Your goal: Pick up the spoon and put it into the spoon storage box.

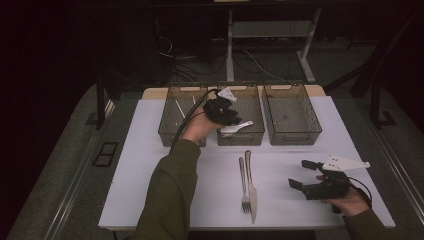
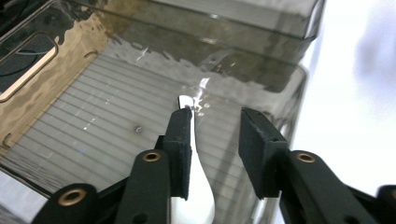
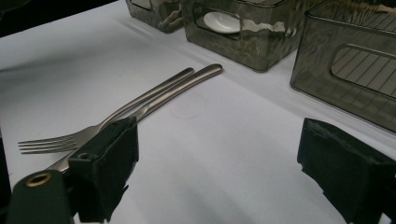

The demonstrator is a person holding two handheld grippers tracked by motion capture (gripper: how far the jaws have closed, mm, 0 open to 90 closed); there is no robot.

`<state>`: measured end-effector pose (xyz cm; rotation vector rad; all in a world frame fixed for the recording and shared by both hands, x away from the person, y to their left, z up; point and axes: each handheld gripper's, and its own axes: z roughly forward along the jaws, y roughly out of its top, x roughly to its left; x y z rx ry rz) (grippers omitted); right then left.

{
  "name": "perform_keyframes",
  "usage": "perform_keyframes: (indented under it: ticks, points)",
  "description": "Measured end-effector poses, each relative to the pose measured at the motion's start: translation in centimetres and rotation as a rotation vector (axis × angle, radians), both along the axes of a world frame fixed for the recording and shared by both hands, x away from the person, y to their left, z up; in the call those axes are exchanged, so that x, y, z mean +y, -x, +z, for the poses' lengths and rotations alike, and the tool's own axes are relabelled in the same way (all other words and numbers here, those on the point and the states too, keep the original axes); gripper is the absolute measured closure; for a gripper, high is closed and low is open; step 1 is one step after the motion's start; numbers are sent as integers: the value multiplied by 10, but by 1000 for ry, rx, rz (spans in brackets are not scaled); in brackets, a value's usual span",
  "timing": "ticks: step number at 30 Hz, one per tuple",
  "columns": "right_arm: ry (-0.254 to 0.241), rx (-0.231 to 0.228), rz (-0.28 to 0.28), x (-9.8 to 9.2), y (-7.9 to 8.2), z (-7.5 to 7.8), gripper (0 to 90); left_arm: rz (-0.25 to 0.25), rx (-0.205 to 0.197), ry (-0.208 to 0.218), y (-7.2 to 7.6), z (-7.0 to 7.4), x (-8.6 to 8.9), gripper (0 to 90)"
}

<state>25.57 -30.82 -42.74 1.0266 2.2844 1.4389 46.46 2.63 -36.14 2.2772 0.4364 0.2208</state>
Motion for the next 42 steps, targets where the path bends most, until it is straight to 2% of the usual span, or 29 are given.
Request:
perform_keyframes:
  ticks: [3, 12, 16, 23, 26, 29, 34, 35, 39, 42]
  points:
    - [-2, 0, -4, 0, 0, 0, 125, 8, 32, 75, 6, 5, 5, 582]
    - [14, 4, -12, 1, 0, -1, 125, -17, 33, 153, 37, 23, 22, 453]
    - [22, 0, -15, 1, 0, -1, 125, -20, 24, 158, 53, 28, 28, 404]
    - [25, 18, -9, 2, -1, -1, 135, -6, 5, 163, 82, 30, 41, 333]
    - [27, 28, -10, 1, -1, -1, 135, -6, -7, 180, 93, 26, 47, 288]
    - [24, 32, -13, 1, -1, 0, 135, 11, -24, 168, 104, 21, 55, 241]
    - [28, 51, -16, 1, 0, 1, 135, 68, -7, 184, 116, 3, 72, 189]
    - [30, 39, -16, 1, -1, 0, 135, 77, -3, 188, 118, 0, 76, 181]
    - [33, 45, -12, 2, -1, 0, 134, 103, 4, 185, 125, -10, 88, 150]
    - [30, 42, -11, 1, -1, 1, 133, 126, 8, 206, 132, -18, 97, 145]
